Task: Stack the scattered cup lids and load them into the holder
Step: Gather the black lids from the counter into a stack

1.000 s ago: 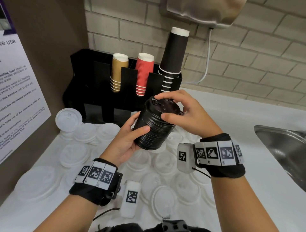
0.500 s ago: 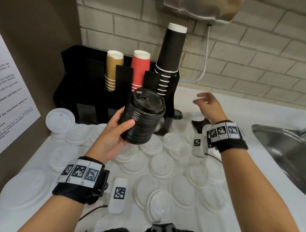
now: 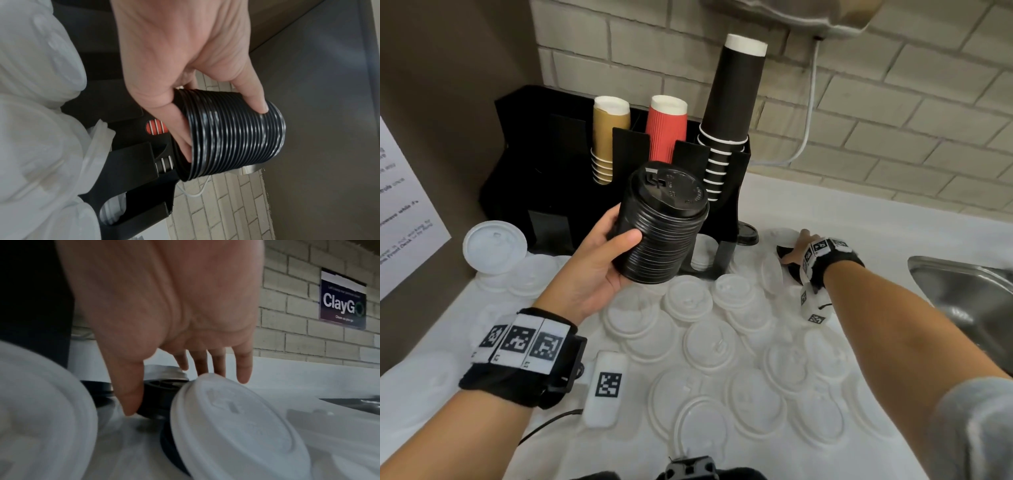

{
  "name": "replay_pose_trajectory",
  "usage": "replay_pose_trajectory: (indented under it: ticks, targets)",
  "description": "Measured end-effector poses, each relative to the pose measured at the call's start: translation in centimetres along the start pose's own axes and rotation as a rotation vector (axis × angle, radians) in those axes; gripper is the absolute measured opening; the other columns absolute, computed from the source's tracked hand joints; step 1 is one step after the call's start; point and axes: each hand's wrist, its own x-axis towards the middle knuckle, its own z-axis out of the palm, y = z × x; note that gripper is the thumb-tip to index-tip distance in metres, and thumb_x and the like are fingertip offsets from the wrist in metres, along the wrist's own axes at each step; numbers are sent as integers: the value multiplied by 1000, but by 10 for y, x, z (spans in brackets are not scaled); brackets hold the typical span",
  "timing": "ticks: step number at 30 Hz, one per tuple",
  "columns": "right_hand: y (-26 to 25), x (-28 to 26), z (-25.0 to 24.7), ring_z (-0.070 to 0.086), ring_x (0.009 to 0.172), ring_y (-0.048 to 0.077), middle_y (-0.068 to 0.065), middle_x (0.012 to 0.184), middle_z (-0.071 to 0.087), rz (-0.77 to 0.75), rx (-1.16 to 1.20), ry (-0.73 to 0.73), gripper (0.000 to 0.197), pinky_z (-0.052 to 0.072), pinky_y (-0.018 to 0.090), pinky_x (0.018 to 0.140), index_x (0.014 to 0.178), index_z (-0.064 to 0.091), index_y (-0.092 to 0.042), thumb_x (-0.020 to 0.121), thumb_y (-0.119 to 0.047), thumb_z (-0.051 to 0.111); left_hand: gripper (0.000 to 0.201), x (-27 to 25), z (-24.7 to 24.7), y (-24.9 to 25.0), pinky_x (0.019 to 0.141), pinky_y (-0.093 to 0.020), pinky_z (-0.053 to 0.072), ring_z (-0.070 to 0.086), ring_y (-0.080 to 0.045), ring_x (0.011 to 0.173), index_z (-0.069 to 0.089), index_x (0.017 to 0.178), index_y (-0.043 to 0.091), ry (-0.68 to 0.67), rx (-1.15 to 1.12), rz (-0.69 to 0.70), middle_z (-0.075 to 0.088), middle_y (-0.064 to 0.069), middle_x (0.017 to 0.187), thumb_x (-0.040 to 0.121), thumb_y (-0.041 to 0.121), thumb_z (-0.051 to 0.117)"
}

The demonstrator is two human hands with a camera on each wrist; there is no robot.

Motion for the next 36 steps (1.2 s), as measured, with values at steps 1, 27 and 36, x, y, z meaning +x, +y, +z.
replay_pose_trajectory:
  ticks: [1,27,36]
  targets:
    - [0,-1,1,46,123,40,19,137,42,-11,-15,12,97,41,51,100,145,23,-11,74,-56,72,67,-1,-1,-1,72,-32,58,67,-18,106,56,127,23,4,3,-5,67,-1,118,67,30,83]
    - [-24,-214,-58,52,97,16,11,109,46,-933,1108,-36,63,52,28,72,116,43,-33,63,-15,73,60,-21,16,-23,72,-32,58,68,-18,104,51,134,21,-30,-42,-71,70,-1,116,77,17,64]
    - [-44,-237,-69,50,90,8,-10,101,50,-1040,942,11,59,50,33,75,124,50,-29,73,-21,77,55,-26,20,-26,71,-30,58,69,-14,98,54,129,25,-67,-9,-93,71,2,109,76,17,65]
